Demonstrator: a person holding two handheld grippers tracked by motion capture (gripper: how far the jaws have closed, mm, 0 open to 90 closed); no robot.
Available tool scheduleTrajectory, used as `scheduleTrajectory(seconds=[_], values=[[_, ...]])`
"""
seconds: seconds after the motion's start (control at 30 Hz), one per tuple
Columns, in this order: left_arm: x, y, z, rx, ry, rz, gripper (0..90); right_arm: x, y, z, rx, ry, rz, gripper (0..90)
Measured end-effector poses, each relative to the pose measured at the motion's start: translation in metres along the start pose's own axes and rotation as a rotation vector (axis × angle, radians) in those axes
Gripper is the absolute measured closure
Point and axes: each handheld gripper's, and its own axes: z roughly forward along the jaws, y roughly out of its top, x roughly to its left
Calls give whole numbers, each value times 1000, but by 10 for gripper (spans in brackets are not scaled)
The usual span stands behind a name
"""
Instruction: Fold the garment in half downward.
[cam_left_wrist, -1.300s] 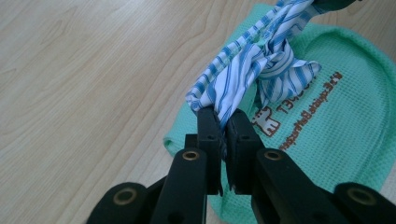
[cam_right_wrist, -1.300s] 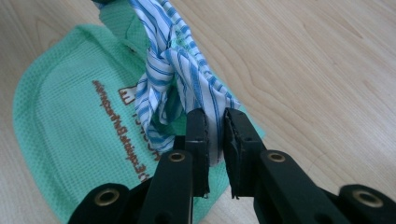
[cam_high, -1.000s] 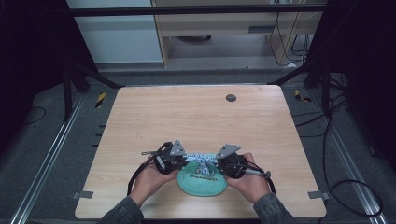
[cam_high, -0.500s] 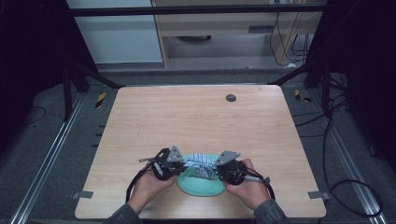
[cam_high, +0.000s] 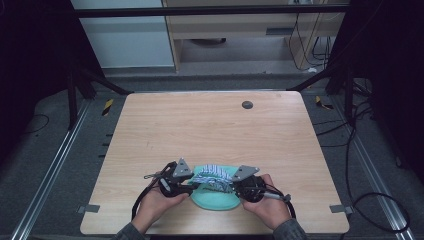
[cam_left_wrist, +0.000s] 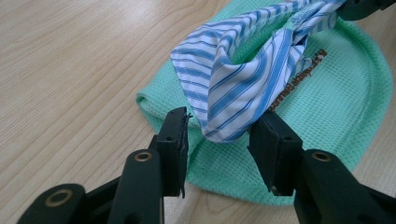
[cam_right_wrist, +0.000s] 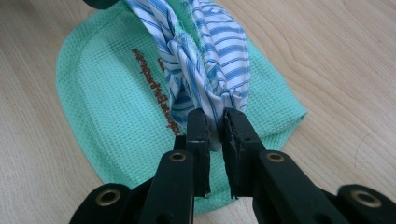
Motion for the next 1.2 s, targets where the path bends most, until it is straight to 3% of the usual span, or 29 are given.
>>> scheduleTrajectory(seconds=[0.13,0.27,0.43,0.57,0.83,0.93,1.0,1.1,1.2], values=[[0,-1,0,-1,-7,7,663,0,0,0,1,4,1,810],[-3,-3,0,2,-18,27,812,1,-1,0,3,10,-8,817],[-7,-13,6,31,-36,29,876,3,-7,3,22,20,-5,844],[-8,-19,10,52,-37,26,881,3,-11,8,46,26,-6,899],[-6,-23,11,51,-29,24,871,1,-15,11,54,32,10,899],[-6,-24,9,41,-35,15,804,2,-15,9,47,31,7,871],[-6,-25,5,13,-19,8,731,2,-15,5,37,25,9,866],[-4,-23,-6,-19,-26,-9,729,1,-14,-2,23,13,12,864],[-3,-20,-16,-26,-21,3,742,-3,-12,-8,11,-1,23,866]])
